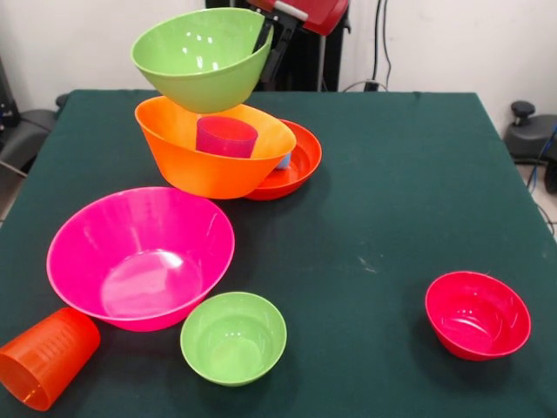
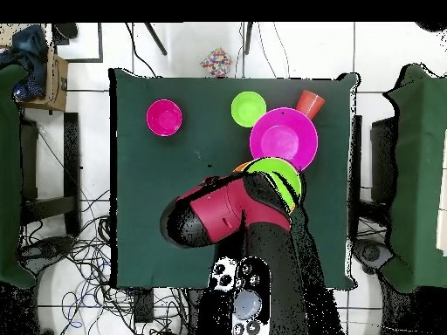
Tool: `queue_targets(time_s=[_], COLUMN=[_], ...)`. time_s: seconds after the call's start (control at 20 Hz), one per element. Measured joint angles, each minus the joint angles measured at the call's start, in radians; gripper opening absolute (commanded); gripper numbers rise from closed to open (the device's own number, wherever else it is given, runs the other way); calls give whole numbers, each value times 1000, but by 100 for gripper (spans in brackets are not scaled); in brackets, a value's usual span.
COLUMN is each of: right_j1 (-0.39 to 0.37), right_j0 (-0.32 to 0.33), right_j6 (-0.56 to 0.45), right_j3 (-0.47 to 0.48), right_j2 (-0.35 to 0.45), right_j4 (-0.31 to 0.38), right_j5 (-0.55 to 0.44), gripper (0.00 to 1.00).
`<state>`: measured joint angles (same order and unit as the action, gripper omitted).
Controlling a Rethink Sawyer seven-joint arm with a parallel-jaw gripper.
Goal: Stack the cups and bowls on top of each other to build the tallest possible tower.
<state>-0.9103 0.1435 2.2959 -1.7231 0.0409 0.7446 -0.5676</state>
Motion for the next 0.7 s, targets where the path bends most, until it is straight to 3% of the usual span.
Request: queue_targets(time_s=[0.7], right_j1=[31], right_j0=[-2], right_j6=[0], right_j3=[30], right_j2=[2], right_j4=[0], right_j5=[0], gripper=[0])
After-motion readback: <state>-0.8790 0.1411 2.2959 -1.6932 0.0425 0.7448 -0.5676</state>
